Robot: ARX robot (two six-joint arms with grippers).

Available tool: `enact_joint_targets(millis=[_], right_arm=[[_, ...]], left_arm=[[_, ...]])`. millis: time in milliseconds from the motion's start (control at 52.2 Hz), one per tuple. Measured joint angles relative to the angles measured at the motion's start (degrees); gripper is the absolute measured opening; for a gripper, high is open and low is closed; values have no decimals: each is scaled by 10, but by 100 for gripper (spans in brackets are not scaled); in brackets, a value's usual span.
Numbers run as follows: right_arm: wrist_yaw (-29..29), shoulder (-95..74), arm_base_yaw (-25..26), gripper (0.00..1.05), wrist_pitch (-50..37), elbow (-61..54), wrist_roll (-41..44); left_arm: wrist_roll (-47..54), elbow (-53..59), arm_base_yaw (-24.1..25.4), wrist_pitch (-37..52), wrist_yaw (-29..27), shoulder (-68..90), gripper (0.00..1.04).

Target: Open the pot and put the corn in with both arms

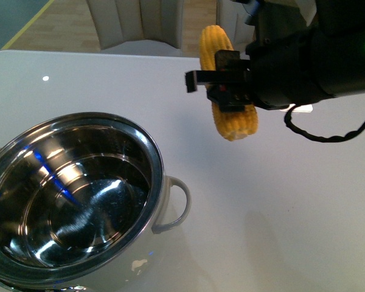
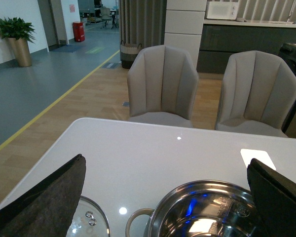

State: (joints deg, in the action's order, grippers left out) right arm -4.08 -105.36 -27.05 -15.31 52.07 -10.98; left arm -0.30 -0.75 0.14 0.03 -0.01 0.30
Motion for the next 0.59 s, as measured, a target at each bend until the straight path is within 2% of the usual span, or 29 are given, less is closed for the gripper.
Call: enact_joint_targets(millis=[192, 594], right_arm=[[-4, -16, -44, 23, 11, 48, -61], [-11, -90, -101, 23, 35, 136, -127]], left_arm=[[0, 0, 0, 0, 0, 0, 98], [0, 0, 0, 0, 0, 0, 98]])
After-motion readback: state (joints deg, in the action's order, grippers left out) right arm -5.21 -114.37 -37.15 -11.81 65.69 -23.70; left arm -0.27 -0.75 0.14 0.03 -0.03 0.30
